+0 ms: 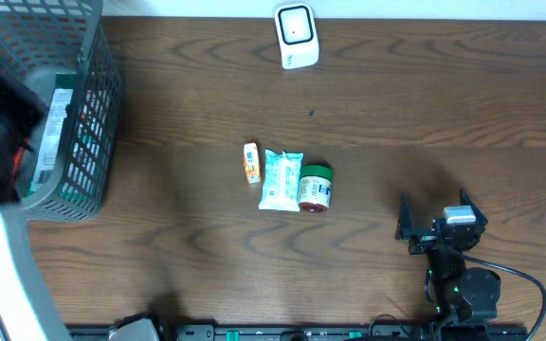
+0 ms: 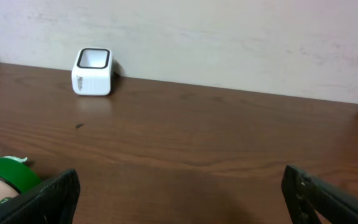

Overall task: Scan the item barcode
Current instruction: 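Carry the Kleenex pack out and place it left of the first pack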

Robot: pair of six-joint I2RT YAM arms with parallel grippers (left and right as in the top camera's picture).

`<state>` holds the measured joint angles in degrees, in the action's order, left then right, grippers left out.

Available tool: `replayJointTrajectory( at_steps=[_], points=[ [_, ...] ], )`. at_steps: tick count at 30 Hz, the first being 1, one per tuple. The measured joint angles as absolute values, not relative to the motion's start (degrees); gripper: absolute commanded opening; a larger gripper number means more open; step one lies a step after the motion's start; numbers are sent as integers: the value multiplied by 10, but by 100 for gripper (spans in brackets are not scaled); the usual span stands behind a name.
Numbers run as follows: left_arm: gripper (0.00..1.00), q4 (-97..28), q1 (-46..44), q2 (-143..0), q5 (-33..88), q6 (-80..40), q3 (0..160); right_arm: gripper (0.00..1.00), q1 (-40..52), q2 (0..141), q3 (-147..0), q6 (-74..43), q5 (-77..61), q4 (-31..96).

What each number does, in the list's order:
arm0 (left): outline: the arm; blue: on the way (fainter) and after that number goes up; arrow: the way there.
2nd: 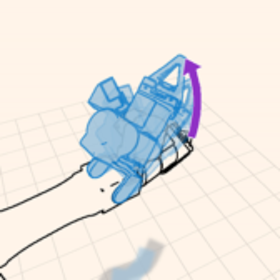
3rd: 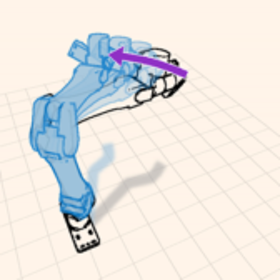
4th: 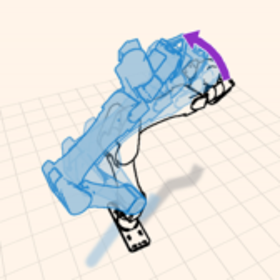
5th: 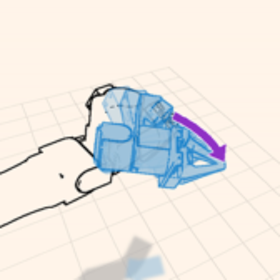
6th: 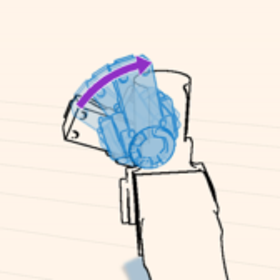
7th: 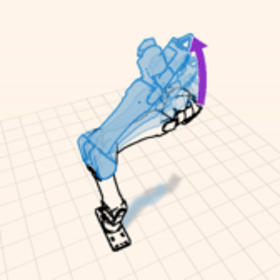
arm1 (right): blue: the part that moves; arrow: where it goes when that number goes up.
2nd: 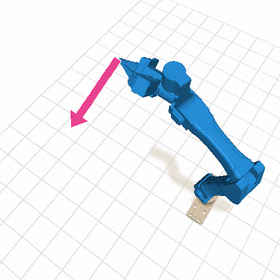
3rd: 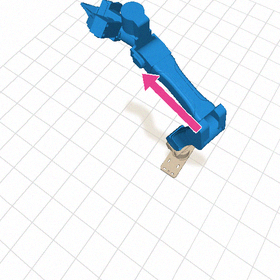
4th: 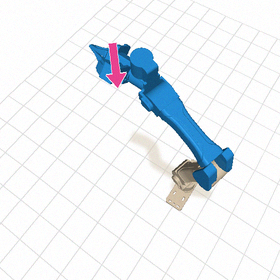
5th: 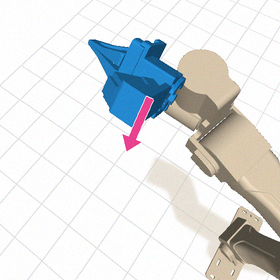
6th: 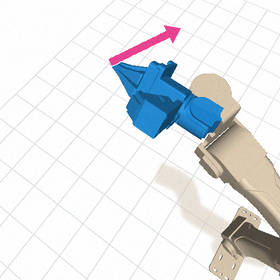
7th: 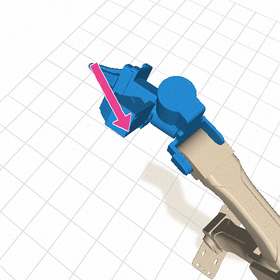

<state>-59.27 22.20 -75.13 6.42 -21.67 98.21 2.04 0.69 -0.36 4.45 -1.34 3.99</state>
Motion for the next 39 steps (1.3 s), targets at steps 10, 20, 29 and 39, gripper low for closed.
replayJointTrajectory(
  at_steps=[10,20,29,39],
  points=[
    [23,-659,8,-745,91,-163,939,99,20,7,-4,44,-13,40],
    [24,-518,-135,-834,93,-149,742,99,20,7,-4,44,-13,40],
    [24,-427,-163,-953,84,-151,691,99,20,7,-4,44,-13,40],
    [24,-396,-163,-1065,76,-169,691,99,20,7,-4,44,-13,40]
  ],
)
